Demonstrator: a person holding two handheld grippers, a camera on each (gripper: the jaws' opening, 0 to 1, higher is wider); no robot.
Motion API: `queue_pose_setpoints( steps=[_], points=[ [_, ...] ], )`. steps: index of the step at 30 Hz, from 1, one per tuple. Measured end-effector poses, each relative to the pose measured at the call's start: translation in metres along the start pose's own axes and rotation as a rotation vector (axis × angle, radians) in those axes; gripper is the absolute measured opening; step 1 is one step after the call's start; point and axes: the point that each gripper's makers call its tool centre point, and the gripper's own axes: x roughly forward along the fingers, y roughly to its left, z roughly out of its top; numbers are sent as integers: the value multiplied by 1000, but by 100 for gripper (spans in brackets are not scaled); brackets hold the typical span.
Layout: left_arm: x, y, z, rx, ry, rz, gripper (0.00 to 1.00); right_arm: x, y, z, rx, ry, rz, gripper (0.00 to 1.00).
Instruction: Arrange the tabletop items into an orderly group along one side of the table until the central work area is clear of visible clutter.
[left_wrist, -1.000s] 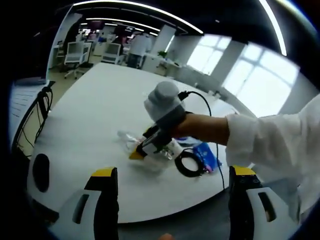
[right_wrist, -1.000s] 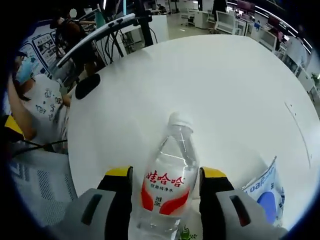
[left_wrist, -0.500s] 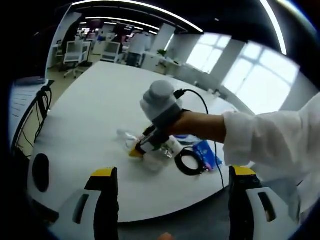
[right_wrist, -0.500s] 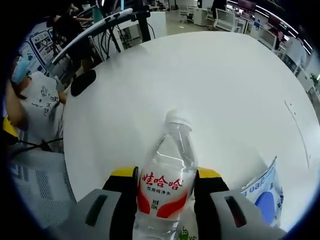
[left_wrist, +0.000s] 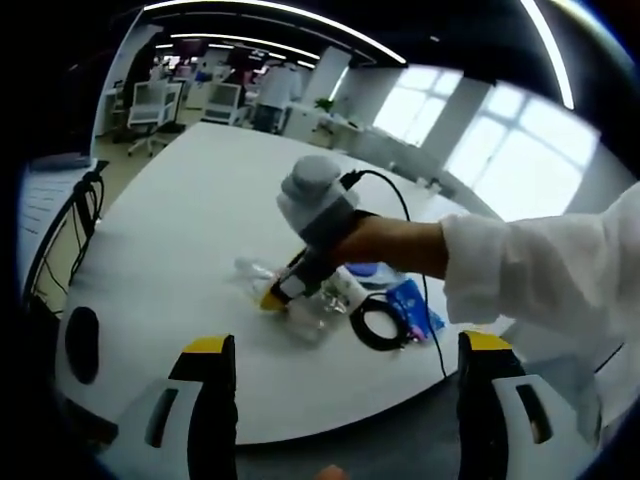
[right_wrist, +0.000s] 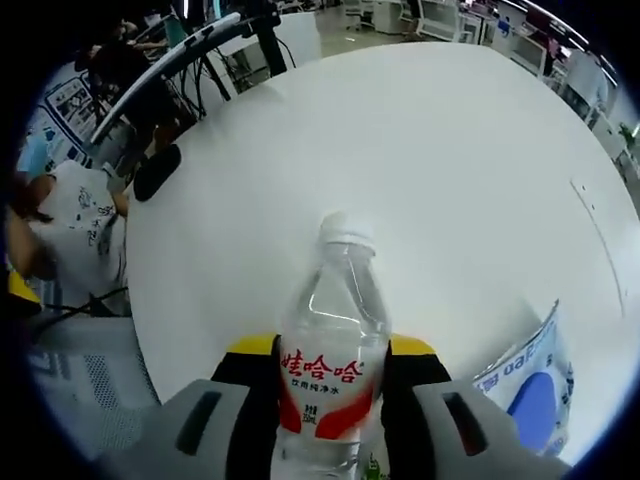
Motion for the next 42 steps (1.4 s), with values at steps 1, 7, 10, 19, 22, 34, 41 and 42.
queue_pose_setpoints(
  steps=[1, 7, 10, 19, 22, 34, 41, 42],
  points=[
    [0, 0, 0, -1, -1, 1, 89, 0, 0, 1, -1, -8, -1, 35],
    [2, 0, 0, -4, 1, -1, 89, -5, 1, 6, 37, -67, 22, 34],
    [3, 0, 0, 0, 4, -2, 89, -10, 2, 4, 57, -93, 26, 34],
    [4, -1, -1, 0, 7, -5, 89, -22, -6, 19, 114, -208, 20, 34],
    [5, -1, -1, 1, 7, -6, 89, -31, -8, 28, 130, -268, 15, 33],
    [5, 0, -3, 1, 9, -10, 89, -50, -16, 65, 151, -434, -18, 34],
    [5, 0, -2, -3, 7, -11, 89, -60, -24, 83, 176, -515, -54, 34],
    [4, 0, -2, -5, 7, -12, 89, -61, -26, 85, 179, -524, -62, 34]
  ],
)
